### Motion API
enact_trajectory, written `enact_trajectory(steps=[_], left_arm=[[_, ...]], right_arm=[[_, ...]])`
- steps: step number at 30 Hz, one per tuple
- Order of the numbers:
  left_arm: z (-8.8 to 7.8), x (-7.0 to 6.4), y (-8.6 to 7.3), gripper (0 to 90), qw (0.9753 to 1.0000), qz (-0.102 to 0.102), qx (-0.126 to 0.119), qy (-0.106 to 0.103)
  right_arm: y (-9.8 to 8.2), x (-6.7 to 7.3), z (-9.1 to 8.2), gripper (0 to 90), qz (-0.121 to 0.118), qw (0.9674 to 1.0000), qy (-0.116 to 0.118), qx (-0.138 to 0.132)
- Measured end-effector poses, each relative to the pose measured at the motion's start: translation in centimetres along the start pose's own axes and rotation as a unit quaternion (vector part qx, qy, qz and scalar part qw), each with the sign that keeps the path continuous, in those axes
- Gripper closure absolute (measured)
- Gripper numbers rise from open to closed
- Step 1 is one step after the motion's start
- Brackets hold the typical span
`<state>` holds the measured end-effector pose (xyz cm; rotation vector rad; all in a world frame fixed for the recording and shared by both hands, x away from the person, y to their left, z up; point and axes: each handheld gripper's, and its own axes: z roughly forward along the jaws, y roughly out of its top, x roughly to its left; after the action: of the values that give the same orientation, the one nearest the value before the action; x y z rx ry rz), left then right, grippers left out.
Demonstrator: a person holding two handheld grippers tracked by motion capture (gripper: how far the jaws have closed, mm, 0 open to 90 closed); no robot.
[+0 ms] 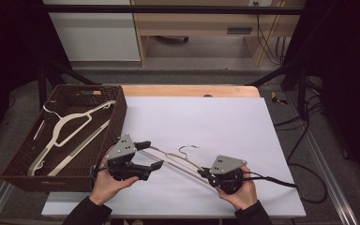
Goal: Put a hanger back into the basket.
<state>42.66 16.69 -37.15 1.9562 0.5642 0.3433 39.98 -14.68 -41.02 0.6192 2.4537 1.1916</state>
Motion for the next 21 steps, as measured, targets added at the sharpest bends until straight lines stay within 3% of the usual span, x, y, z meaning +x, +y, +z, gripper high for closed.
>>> enact_trajectory(steps=[9,17,21], left_arm=[[2.4,-0.1,-0.3,23.5,0.9978,0.033,0.052,-0.025],[4.9,-0.3,-0.7,43.5,0.9922,0.064,0.092,-0.056],[5.1,-0.6,-0.8,56.7,0.9905,0.073,0.102,-0.058]], right_arm=[[0.1,0.2,0.2,87.5,0.001,0.9987,0.047,-0.018],[0.0,0.3,0.6,87.4,-0.001,0.9978,0.065,-0.015],[0.0,0.3,0.6,87.4,0.0,0.9975,0.069,-0.015]])
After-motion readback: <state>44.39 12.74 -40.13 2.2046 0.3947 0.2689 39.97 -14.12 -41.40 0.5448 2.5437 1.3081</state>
